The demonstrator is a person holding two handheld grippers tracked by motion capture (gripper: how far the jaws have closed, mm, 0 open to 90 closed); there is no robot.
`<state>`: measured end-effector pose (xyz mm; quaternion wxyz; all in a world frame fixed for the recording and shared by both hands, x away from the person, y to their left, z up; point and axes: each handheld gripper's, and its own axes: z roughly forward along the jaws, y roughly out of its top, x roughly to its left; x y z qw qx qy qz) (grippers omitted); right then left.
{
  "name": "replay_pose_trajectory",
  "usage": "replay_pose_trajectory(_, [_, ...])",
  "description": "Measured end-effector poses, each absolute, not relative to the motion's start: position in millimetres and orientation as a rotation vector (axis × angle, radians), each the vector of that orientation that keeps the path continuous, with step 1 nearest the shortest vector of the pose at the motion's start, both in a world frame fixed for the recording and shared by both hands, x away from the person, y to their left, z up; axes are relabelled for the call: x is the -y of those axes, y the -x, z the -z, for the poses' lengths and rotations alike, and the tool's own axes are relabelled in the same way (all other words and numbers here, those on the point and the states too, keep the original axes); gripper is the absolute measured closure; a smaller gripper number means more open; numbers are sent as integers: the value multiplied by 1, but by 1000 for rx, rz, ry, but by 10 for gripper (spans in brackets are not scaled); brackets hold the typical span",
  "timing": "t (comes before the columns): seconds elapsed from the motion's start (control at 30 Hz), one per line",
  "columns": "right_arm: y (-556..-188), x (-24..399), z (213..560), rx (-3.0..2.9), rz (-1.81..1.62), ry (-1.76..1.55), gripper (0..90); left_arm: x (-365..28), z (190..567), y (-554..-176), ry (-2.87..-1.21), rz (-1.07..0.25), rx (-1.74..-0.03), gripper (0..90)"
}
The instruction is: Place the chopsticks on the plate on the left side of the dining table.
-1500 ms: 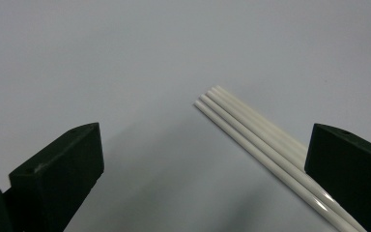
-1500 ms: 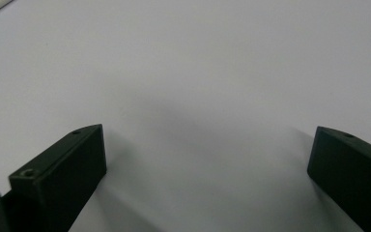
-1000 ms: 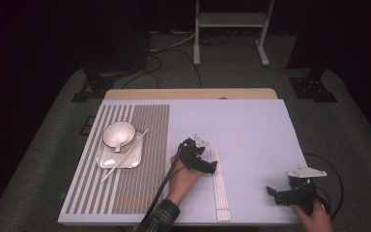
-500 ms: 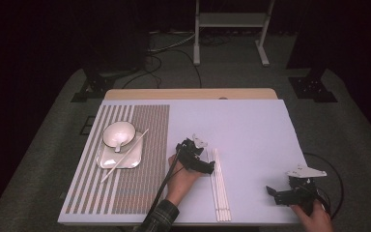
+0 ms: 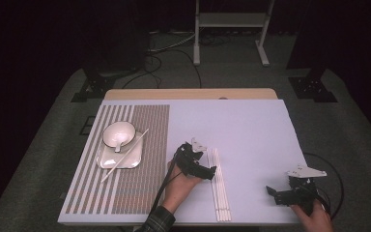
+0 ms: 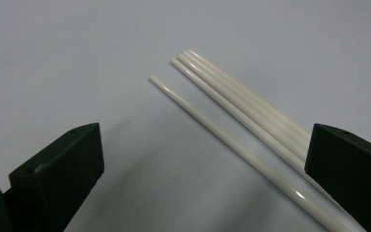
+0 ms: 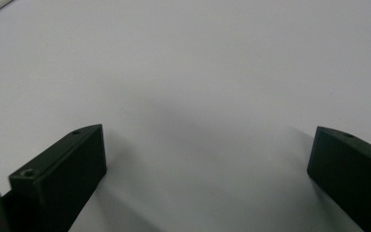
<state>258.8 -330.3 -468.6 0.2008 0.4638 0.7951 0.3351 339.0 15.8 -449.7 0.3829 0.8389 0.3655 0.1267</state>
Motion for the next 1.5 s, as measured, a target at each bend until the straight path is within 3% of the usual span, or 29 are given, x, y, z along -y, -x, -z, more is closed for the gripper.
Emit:
replay_pose_trajectory(1.17, [-259,330,469,-2222,-936,-1296,0,-18,456,-251,-2135,-223,-806,0])
replay_pose_trajectory(1.5, [-259,330,469,-2221,-937,-1296,0,-10,464,-243,-2177,-229,-775,0])
